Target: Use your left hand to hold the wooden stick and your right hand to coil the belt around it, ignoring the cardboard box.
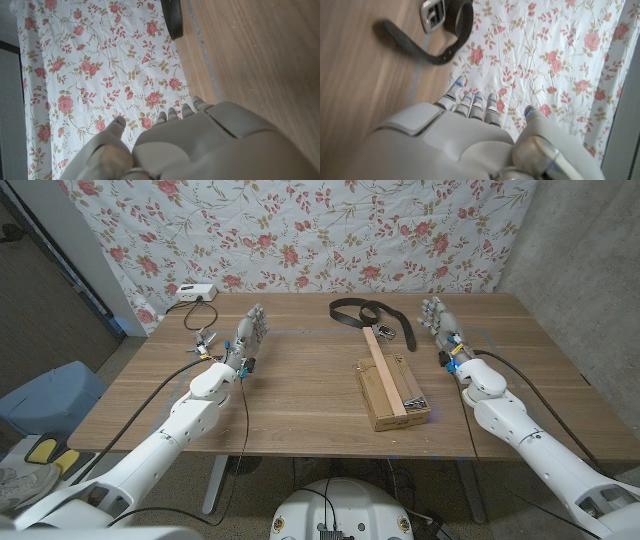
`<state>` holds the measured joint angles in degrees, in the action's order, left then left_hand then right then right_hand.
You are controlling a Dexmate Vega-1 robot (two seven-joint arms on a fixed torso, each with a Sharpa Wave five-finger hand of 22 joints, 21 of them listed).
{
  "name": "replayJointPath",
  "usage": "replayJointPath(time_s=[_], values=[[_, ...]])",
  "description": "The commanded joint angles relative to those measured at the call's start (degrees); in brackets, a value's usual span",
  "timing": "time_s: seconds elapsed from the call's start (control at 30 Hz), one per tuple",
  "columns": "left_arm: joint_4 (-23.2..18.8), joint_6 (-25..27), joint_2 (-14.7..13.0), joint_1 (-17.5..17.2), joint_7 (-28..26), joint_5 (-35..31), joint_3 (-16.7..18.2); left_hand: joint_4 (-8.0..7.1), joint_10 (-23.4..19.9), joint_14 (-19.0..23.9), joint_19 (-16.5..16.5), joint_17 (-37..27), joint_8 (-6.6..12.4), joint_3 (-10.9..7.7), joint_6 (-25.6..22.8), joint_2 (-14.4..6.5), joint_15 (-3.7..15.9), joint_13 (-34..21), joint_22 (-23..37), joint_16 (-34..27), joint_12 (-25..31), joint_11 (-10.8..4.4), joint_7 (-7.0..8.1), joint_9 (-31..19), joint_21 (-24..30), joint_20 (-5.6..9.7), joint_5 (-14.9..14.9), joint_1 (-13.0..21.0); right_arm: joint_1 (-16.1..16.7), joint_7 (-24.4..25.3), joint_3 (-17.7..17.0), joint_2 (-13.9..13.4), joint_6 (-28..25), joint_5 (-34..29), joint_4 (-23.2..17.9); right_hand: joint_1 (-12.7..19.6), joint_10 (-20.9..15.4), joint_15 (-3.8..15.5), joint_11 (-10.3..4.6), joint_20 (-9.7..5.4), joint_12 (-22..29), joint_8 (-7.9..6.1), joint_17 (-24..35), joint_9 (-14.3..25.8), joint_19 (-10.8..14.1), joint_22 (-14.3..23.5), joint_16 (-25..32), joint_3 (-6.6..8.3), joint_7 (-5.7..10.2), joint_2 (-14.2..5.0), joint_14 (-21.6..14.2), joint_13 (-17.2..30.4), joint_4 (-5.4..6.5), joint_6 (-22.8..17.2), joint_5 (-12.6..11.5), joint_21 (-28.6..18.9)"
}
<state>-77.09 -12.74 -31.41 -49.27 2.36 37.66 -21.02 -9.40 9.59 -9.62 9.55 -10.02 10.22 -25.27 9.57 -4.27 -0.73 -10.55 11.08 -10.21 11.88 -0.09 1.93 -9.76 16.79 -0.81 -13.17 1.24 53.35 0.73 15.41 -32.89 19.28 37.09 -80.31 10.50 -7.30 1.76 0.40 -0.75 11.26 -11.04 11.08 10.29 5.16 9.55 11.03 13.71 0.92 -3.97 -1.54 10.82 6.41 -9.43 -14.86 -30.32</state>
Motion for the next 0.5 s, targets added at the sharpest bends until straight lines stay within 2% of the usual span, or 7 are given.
replayJointPath(time_s=[0.03,0.33,0.43,0.5], values=[[-10.7,3.2,-5.0,-0.1,1.3,-0.8,-0.4,0.04,10.1,-13.6,5.5,-0.3,0.22,-0.29,11.1,-2.6,-0.03,-0.2,0.3,-0.4,0.3,-0.09,0.26,-0.2,0.3,0.02,-0.3,0.1,21.6,10.7,-10.9,-4.8,8.1,-3.0,-19.6,0.4,-0.9,0.69,0.06,-0.09,0.5,-0.47,0.0,0.3,0.7,0.2,0.4,0.28,-0.15,-0.15,-0.7,0.1,-0.02,-0.9,-0.4,-0.1],[-12.5,3.0,-6.0,0.0,0.0,-3.5,-0.7,0.21,9.2,-12.9,5.0,-0.3,0.44,-0.01,10.5,-2.2,0.13,-0.2,0.3,-0.6,0.6,-0.34,0.83,-0.2,0.3,0.06,-0.3,0.2,26.5,11.2,-14.0,-4.8,8.0,-3.6,-23.4,0.2,-1.9,0.40,0.43,0.05,0.7,-0.60,-0.3,0.3,1.8,0.2,0.6,0.14,-0.39,0.10,-1.7,0.1,-0.25,-1.7,-0.6,0.1],[-13.5,3.0,-6.5,-0.2,-2.2,-6.0,-1.0,0.87,7.2,-10.7,3.6,-0.2,1.00,0.32,8.5,-1.4,-0.18,-0.2,0.2,-1.1,1.2,-0.49,1.74,-0.2,0.7,-0.35,-0.3,0.7,27.5,11.1,-14.7,-4.8,7.7,-3.9,-23.8,-0.2,-2.9,-0.79,1.03,0.70,0.8,-0.67,-0.4,0.3,3.6,0.2,1.4,-0.02,-0.48,0.14,-4.4,0.1,-0.33,-2.6,-0.8,0.1],[-14.4,3.2,-7.0,-0.2,-3.4,-7.9,-1.3,1.95,4.5,-8.4,1.5,0.0,1.50,0.41,6.1,-0.7,-0.11,-0.3,0.0,-1.4,2.0,-0.67,2.21,-0.2,1.3,-0.69,-0.3,1.7,27.9,10.6,-14.9,-4.7,7.6,-3.9,-23.7,-0.5,-3.9,-1.96,1.85,1.23,1.0,-0.67,-0.4,0.3,4.9,0.2,1.8,-0.13,-0.78,0.12,-6.1,0.1,-0.33,-3.1,-0.9,0.2]])
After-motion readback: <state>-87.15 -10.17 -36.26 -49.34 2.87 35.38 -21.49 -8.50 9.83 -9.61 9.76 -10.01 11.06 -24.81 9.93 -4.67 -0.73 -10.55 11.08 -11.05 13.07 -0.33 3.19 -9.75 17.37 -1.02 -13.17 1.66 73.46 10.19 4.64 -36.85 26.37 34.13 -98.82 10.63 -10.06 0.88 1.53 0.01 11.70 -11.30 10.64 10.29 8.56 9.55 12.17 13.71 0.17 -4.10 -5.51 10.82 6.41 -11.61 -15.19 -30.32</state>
